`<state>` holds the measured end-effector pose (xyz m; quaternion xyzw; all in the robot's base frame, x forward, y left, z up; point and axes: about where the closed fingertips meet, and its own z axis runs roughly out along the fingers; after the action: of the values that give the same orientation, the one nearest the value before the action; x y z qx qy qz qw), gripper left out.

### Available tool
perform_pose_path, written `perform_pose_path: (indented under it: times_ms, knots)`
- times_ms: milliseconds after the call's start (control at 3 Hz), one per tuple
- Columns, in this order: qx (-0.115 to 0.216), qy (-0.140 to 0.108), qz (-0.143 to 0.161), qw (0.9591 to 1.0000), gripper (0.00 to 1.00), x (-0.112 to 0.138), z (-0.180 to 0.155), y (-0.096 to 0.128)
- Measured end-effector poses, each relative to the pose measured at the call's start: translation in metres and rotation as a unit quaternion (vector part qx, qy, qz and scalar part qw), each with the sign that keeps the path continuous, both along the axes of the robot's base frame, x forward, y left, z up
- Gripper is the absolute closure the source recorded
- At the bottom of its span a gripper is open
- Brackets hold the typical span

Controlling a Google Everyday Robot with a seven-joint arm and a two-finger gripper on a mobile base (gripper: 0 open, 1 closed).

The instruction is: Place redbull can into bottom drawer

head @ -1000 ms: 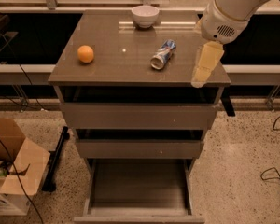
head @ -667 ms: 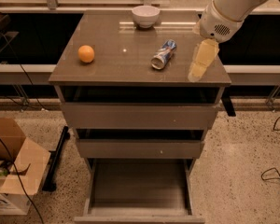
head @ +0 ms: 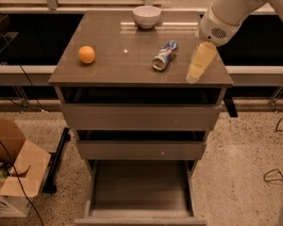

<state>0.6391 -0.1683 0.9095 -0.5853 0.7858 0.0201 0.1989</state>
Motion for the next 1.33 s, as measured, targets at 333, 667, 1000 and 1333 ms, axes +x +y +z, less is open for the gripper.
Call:
perform_pose_path:
  times_ms: [333,667,1000,1333]
  knots:
    - [0.02,0.002,-0.04,0.999,0.0,0.02,-0.017,0.002]
    - [0.045,-0.003,-0.07,0.9965,0.0,0.043,-0.03,0.004]
    - [0.079,-0.011,-0.098,0.992,0.0,0.066,-0.039,0.007]
    - [0.111,-0.016,-0.102,0.9884,0.0,0.084,-0.047,0.025]
